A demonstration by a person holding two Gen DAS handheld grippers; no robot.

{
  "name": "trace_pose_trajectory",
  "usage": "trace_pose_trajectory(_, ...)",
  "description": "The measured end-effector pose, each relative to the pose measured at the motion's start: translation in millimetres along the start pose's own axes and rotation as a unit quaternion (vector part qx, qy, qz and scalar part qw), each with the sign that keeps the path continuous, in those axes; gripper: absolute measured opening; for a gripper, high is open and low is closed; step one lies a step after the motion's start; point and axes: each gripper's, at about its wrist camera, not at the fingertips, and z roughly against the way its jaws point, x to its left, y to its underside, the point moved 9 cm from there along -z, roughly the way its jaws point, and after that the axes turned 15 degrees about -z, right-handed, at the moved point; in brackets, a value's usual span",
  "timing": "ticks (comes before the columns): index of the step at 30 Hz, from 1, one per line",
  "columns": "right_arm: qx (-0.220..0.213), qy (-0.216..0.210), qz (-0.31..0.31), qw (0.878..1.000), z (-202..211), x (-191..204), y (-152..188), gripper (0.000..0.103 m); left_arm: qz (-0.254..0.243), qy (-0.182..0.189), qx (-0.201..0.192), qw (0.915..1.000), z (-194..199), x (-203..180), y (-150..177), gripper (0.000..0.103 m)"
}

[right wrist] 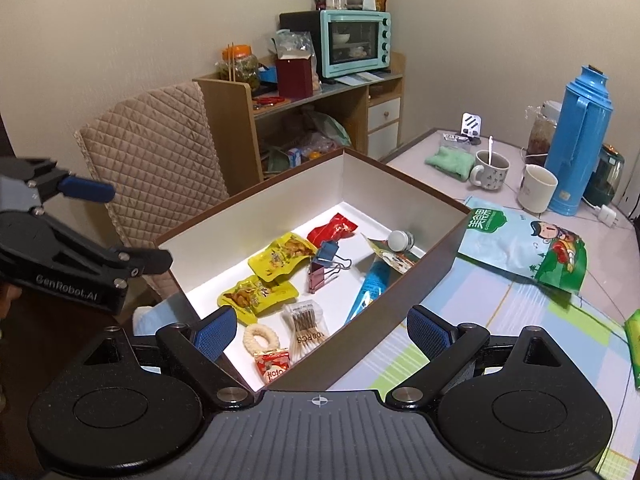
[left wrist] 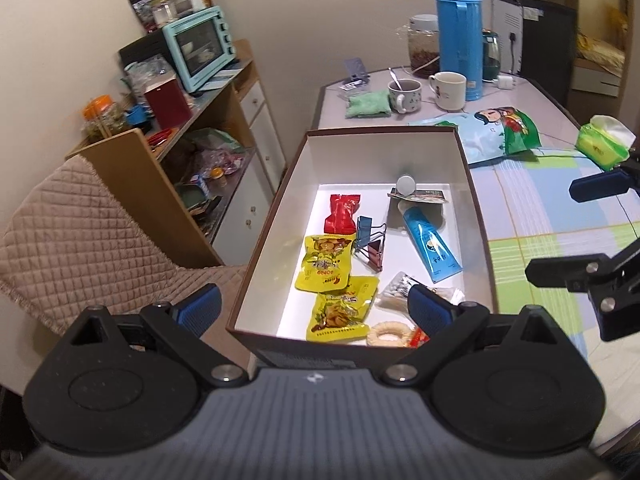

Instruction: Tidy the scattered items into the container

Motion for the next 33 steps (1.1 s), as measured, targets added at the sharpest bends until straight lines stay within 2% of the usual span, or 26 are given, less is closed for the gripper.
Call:
trace_pose_trajectory(14,0.008,-0.047,-0.004,0.999,34,-34,8,0.094,0.065,-0.042,0.019,0.9968,44,-46,7,0.098)
trace_pose_trajectory(24,0.009,-0.068,0.017,0.998,48,-48,17,0.094,0.087,-0.065,0.036,0.9934,61,-74,11,0.098)
trace_pose_trajectory(33,0.019,-0.079,0.028,0.996,56,-56,30,0.094,0.098,-0.067,0.048,0.9918,68,-97,15,0.098)
